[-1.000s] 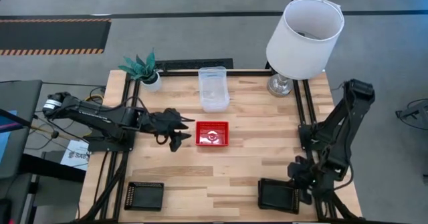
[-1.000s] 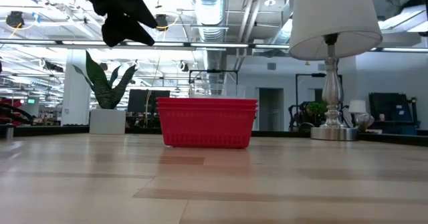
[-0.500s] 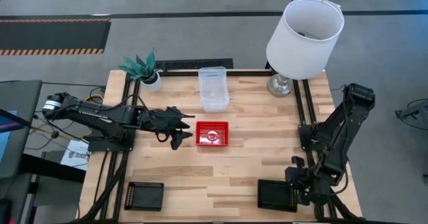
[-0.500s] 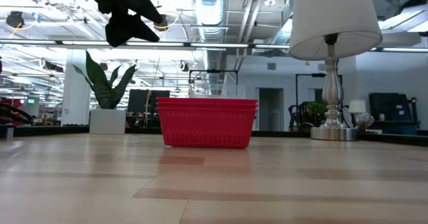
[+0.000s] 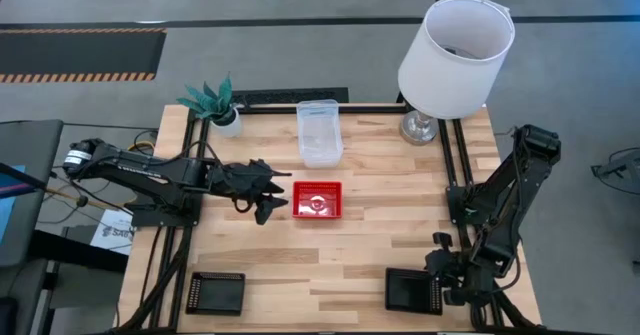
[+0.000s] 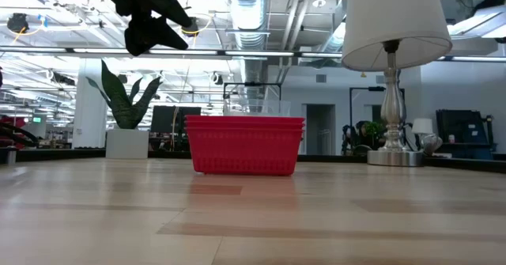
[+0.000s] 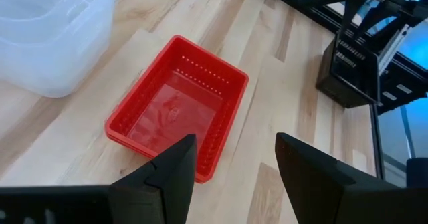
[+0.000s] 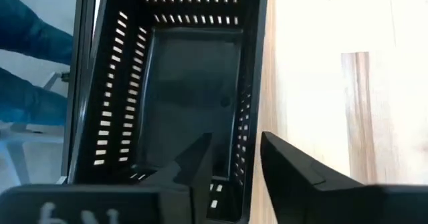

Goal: Stack baskets by color
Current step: Stack the left black bin on the right stacked black bins

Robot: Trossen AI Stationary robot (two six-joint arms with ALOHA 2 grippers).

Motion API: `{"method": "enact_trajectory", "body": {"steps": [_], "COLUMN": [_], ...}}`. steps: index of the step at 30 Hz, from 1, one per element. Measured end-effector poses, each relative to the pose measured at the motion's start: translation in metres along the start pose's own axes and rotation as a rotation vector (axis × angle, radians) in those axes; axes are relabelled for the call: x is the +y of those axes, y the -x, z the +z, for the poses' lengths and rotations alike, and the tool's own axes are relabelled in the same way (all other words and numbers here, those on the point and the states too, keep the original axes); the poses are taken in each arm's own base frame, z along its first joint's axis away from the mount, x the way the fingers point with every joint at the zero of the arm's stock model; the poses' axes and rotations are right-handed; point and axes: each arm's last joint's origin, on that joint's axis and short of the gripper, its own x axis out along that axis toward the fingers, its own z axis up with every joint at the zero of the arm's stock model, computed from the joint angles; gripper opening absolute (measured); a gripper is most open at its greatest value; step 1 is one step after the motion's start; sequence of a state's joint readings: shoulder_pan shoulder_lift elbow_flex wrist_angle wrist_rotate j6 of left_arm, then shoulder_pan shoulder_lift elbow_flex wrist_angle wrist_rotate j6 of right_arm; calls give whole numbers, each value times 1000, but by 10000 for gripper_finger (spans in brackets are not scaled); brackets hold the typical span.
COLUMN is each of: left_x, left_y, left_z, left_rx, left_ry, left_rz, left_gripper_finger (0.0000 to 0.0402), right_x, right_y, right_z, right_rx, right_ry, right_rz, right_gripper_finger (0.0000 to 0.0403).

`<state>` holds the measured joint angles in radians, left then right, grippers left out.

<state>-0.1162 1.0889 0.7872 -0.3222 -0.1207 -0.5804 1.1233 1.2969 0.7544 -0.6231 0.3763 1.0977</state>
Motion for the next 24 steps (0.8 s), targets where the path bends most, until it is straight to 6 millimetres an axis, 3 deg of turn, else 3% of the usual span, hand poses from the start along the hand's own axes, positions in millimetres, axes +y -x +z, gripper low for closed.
{"method": "enact_trajectory", "body": {"steps": [5, 10, 17, 24], "left_x": [-1, -4, -23, -43], "left_y": [0, 1, 10, 27], "left_z": [0, -8, -39, -76], "left_rx": [14, 169, 462, 588], "left_ry": [-3, -33, -27, -154], "left_rz": [-19, -180, -317, -234], "left_gripper_finger": [190, 190, 190, 190], "right_x": [1, 4, -8, -19], "right_y": [3, 17, 23, 27], "right_z": [2, 17, 37, 51], "right_rx": [-8, -40, -79, -115], "right_ry": [-9, -3, -61, -92], "right_rz": [22, 57, 43, 35], "right_gripper_finger": [168, 172, 167, 175]}}
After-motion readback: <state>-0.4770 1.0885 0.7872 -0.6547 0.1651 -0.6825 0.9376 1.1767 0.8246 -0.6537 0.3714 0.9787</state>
